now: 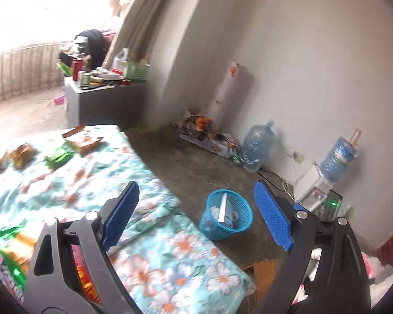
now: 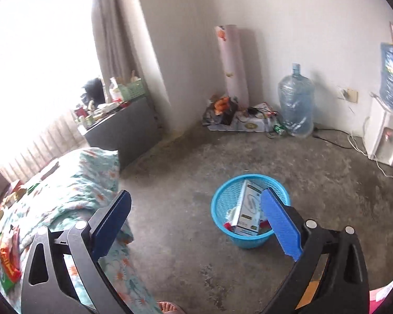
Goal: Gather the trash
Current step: 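Move both open tools back to the snack packets on the bed, then grasp the red-green chip bag with the right tool, then grasp the pink Gouyaer snack bag with the left tool while the right tool holds the red bag, then carry the pink bag and red-green bag over the blue wastebasket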
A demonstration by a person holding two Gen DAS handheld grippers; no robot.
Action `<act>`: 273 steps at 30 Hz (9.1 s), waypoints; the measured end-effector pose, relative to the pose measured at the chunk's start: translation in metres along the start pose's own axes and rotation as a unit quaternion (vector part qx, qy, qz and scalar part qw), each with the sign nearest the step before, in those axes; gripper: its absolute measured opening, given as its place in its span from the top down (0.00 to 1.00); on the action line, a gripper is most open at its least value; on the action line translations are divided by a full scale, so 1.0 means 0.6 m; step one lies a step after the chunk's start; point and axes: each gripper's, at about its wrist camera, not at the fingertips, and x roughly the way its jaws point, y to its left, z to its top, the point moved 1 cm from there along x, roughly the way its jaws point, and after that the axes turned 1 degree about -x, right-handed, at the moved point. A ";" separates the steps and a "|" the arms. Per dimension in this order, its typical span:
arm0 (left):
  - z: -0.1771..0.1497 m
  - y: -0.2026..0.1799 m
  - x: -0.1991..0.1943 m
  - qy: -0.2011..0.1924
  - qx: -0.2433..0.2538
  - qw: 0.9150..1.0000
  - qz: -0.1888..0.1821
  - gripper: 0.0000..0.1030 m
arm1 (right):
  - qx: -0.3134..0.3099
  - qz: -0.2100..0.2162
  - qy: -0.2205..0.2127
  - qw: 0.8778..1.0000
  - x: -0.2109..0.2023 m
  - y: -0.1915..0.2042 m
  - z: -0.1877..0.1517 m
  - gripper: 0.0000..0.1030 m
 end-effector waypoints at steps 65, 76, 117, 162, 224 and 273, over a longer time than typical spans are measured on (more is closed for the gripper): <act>-0.175 0.432 -0.176 0.038 -0.191 0.946 0.261 0.50 | -0.025 0.436 0.341 0.832 0.018 0.438 -0.143 0.77; -0.114 0.492 -0.040 0.171 -0.213 0.952 0.138 0.47 | 0.022 0.403 0.340 0.849 0.018 0.368 -0.162 0.77; -0.245 0.392 -0.136 0.232 -0.273 0.932 -0.048 0.40 | 0.003 0.361 0.353 0.864 0.044 0.351 -0.166 0.77; -0.331 0.326 -0.160 0.107 -0.369 0.912 -0.142 0.55 | 0.074 0.380 0.373 0.843 0.050 0.331 -0.193 0.59; -0.161 0.095 -0.143 0.007 -0.006 0.983 0.182 1.00 | 0.130 0.425 0.262 0.857 -0.046 0.204 -0.139 0.75; -0.079 -0.239 0.522 0.217 0.123 0.968 -0.042 1.00 | -0.058 -0.229 0.100 0.966 0.264 -0.209 -0.037 0.74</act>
